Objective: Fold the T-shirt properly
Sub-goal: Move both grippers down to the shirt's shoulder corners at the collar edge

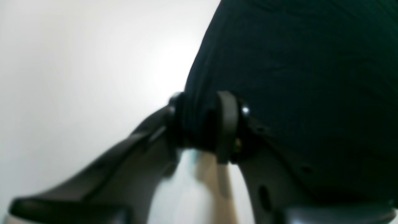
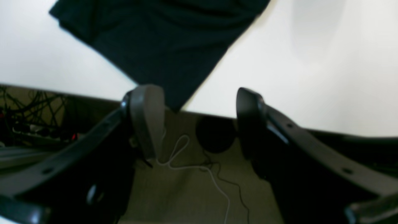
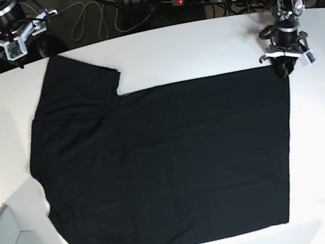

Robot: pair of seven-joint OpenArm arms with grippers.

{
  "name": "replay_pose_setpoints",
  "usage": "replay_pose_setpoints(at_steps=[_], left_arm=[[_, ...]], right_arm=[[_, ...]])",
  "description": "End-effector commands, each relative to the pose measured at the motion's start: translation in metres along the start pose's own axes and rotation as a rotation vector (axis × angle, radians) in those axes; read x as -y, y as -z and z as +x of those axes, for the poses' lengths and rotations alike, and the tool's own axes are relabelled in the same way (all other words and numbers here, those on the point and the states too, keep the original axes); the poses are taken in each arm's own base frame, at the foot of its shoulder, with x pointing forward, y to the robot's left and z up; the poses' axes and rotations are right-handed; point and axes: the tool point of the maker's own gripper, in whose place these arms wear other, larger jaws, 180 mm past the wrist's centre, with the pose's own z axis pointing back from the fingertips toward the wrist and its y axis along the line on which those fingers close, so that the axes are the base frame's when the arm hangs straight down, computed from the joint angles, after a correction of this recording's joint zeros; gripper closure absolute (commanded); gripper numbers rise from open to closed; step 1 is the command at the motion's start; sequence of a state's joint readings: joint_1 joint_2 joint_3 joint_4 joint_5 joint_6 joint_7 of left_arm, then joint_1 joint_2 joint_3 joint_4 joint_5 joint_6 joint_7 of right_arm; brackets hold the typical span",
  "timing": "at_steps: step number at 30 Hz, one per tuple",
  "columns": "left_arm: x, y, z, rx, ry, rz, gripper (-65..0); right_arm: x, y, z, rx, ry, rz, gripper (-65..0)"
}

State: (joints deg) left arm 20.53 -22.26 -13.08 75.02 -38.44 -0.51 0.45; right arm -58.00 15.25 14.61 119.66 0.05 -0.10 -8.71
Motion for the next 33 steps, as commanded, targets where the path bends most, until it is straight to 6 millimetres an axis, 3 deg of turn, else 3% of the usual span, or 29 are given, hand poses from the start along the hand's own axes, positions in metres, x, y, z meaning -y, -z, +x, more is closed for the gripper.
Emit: replay_pose_setpoints(at_steps=[1,5,16,21,23,27,33], left_arm=[[-0.005,-0.008,-0.021,-0.09,0.003,0.01,-11.1],[-0.008,-0.013,-0.012,-0.084,0.04,0.002,0.0],[-0.003,-0.018,-0.011,-0.08,0.044,-0.01,0.0],[-0.006,-0.036,0.01,-0.021,0.047,-0.002,0.0],[-0.01,-0.039,0.014,-0.006,0.045,0.012,0.0],[-0.019,-0.044,0.01,-0.014,0.042,0.037,0.0],[-0.021,-0.047,0.006,-0.026,0.045,0.04,0.0]], right_arm=[[0.001,-0.003,0.006,0.021,-0.016,0.004,-35.4],[0.001,-0.003,0.006,0.022,-0.016,0.004,-35.4],[0.007,0.013,0.021,0.041,-0.013,-0.019,-35.9],[0.012,0.027,0.033,0.043,-0.008,-0.035,-36.4],[0.014,0.033,0.035,0.028,-0.005,-0.038,-39.4],[0.005,0.044,0.04,0.004,-0.022,0.006,-44.6],[0.005,0.059,0.038,-0.067,0.027,-0.011,-44.7]])
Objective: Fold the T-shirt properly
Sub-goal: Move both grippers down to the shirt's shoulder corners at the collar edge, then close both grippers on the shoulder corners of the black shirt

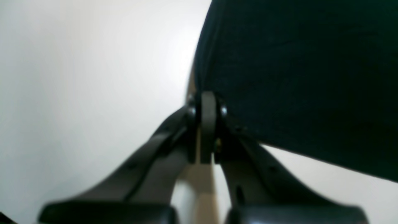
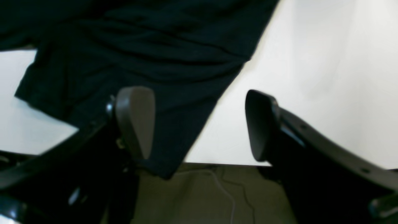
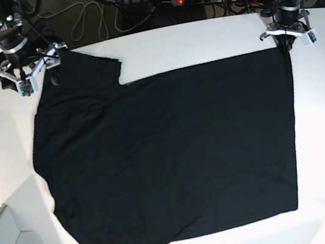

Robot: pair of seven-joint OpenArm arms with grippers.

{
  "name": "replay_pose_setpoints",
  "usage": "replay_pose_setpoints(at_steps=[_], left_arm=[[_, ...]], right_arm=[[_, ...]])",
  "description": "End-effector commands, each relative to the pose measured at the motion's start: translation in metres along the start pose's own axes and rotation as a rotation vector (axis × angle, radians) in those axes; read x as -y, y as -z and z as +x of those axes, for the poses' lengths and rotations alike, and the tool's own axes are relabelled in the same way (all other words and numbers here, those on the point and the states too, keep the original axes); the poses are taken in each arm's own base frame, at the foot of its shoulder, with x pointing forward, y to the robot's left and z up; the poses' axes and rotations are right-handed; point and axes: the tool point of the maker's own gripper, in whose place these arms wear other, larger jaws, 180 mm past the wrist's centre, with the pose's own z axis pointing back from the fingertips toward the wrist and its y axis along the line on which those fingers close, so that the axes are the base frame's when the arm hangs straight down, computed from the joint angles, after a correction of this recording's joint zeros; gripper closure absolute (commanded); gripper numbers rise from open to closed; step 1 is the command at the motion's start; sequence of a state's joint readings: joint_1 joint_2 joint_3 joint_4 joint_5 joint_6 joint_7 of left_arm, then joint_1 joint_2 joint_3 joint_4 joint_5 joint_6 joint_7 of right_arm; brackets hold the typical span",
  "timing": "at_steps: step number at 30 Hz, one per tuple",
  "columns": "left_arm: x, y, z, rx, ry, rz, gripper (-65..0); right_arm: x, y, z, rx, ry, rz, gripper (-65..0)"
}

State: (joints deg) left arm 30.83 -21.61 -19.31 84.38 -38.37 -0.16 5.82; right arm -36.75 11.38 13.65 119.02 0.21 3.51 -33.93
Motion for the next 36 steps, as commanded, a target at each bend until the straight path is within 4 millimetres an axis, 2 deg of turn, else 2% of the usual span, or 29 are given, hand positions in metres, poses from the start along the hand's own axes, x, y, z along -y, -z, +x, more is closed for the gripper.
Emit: replay_pose_setpoints(at_steps=[1,6,11,15,19,23,26,28,31,32,36], left_arm=[[-0.002,-0.002,0.014,0.044,0.016,-0.001,0.0],[-0.003,-0.002,0.013,0.041,0.016,0.001,0.0],[-0.003,-0.002,0.012,0.04,0.014,0.002,0.0],[-0.002,-0.002,0.009,0.038,0.003,0.003,0.0],[-0.002,-0.002,0.009,0.038,0.003,0.003,0.0],[-0.002,-0.002,0.009,0.038,0.003,0.003,0.0],[-0.002,-0.002,0.009,0.038,0.003,0.003,0.0],[-0.003,-0.004,0.007,0.034,0.005,0.005,0.0],[-0.004,-0.005,0.007,0.034,0.006,0.007,0.0],[-0.004,-0.005,0.007,0.034,0.006,0.007,0.0],[-0.003,-0.006,0.007,0.034,0.007,0.005,0.0]], right_arm=[[0.002,0.002,0.002,0.004,-0.011,0.002,-44.7],[0.003,0.025,-0.027,-0.087,0.046,-0.001,-44.6],[0.001,0.033,-0.052,-0.154,0.073,0.006,-44.5],[-0.001,0.035,-0.06,-0.175,0.078,0.012,-44.5],[-0.012,0.039,-0.062,-0.183,0.066,0.045,-43.4],[-0.013,0.046,-0.07,-0.212,0.075,0.048,-36.5],[-0.013,0.048,-0.076,-0.225,0.079,0.049,-28.9],[-0.012,0.047,-0.077,-0.229,0.076,0.048,-21.2],[-0.009,0.045,-0.078,-0.229,0.075,0.04,-3.2],[-0.009,0.045,-0.078,-0.229,0.075,0.038,0.0],[-0.006,0.036,-0.07,-0.207,0.049,0.035,-0.2]])
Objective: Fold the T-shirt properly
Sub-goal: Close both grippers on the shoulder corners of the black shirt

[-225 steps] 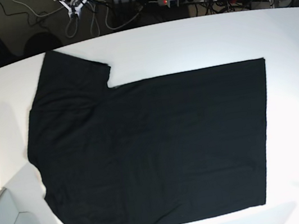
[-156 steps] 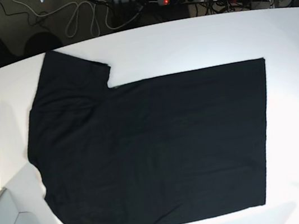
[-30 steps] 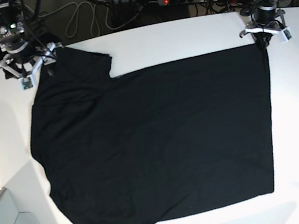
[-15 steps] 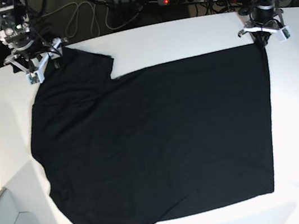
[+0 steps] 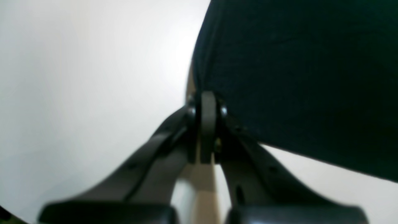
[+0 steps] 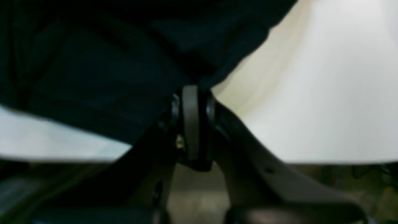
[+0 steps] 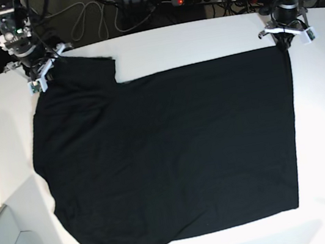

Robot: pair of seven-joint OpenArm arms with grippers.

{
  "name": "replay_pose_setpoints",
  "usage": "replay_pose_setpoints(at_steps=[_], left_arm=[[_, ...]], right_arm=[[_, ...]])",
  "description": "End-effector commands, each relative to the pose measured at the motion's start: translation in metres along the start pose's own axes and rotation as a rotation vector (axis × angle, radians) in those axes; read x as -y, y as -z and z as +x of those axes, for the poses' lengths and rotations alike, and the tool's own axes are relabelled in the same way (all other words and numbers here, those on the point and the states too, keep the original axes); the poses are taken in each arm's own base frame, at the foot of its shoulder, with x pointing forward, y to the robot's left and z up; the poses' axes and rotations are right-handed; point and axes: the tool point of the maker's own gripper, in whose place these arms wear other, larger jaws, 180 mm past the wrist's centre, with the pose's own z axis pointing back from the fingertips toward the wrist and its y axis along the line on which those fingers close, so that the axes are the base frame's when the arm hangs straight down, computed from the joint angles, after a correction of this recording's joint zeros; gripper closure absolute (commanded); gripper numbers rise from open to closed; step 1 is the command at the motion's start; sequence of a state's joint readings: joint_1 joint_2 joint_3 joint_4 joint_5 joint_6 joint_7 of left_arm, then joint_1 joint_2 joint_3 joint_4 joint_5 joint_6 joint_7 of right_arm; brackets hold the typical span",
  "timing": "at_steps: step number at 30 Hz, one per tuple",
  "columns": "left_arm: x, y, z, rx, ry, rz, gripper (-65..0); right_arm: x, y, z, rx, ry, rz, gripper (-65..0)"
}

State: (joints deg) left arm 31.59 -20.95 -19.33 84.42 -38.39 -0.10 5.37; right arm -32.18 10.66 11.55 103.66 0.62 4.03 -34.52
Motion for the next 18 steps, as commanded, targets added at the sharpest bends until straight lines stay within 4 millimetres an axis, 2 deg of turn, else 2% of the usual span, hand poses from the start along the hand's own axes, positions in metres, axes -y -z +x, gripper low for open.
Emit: replay_pose_setpoints(at_steps=[1,6,8,14,18], left_arm=[[-0.002,-0.004,0.012,0.038,0.018,-0.001,0.0],[-0.001,-0.007,0.016,0.046,0.023,-0.003,0.0],[-0.007,-0.014,0.021,0.058,0.028,0.012,0.0],[-0.015,-0.033,0.041,0.12,0.025,0.043,0.0],[-0.015,-0.039,0.039,0.111,0.034,0.044,0.0]], right_arm=[[0.003,-0.009,0.0,0.001,-0.026,-0.009,-0.2],[-0.006,-0.037,0.027,0.091,-0.067,-0.005,-0.3],[-0.009,-0.046,0.032,0.112,-0.077,-0.002,-0.3],[0.0,-0.062,0.027,0.109,-0.078,-0.034,-0.3],[0.003,-0.069,0.021,0.135,-0.082,-0.039,-0.3]])
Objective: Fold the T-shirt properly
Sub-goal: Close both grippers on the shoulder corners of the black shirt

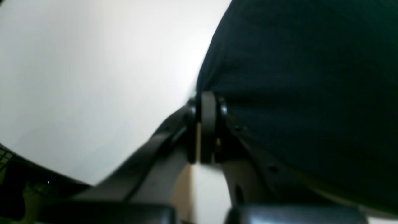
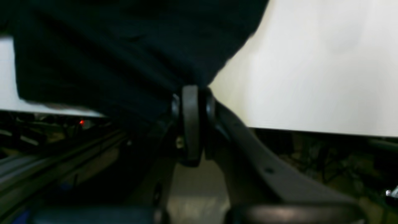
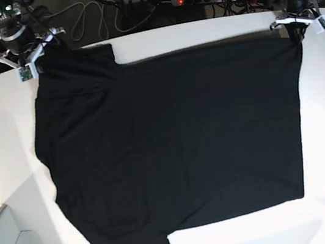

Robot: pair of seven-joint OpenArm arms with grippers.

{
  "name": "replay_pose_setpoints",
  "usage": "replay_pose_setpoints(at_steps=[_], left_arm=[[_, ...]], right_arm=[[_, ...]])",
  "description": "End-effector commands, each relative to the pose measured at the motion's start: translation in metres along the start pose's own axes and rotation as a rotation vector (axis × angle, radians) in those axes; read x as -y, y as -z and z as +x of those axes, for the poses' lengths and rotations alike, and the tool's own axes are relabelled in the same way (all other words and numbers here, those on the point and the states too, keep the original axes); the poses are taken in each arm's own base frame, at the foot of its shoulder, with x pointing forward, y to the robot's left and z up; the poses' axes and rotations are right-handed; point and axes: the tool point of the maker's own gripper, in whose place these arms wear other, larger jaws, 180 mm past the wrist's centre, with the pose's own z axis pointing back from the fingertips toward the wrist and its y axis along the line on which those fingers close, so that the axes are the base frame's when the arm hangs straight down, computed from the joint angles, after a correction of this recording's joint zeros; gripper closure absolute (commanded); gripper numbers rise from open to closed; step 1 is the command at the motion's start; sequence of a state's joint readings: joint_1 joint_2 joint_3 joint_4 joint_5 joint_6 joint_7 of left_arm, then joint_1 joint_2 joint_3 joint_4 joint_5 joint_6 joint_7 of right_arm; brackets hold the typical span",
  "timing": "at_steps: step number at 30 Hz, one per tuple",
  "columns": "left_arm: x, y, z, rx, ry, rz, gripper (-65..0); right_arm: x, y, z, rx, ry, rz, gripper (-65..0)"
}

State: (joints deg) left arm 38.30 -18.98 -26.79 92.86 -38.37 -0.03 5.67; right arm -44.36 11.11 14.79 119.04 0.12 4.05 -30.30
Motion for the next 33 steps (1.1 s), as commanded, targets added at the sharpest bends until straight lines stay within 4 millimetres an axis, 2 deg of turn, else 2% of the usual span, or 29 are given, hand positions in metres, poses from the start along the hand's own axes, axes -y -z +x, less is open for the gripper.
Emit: replay_pose_setpoints(at_steps=[1,8,13,16,24,33], left_arm=[[-0.001,-0.004,0.01,0.03,0.021,-0.005,0.0],[0.006,-0.017,0.003,0.018,0.014,-0.013,0.0],[0.005,-0.033,0.014,0.042,0.028,-0.005,0.0],[0.004,-0.034,0.016,0.047,0.028,0.0,0.0],[-0.003,-0.03,0.007,0.028,0.016,0.018,0.0],[-0.003,-0.028,0.011,0.04,0.015,0.017,0.0]], right_arm=[[0.004,-0.007,0.002,0.02,-0.013,-0.01,-0.3],[0.004,-0.022,-0.009,0.047,-0.017,-0.01,-0.3],[0.0,-0.031,-0.011,0.088,-0.018,0.002,-0.3],[-0.002,-0.033,-0.01,0.103,-0.017,0.009,-0.3],[-0.02,-0.02,0.005,0.13,-0.001,0.056,-0.5],[-0.009,0.003,-0.008,-0.105,-0.013,0.027,-0.5]])
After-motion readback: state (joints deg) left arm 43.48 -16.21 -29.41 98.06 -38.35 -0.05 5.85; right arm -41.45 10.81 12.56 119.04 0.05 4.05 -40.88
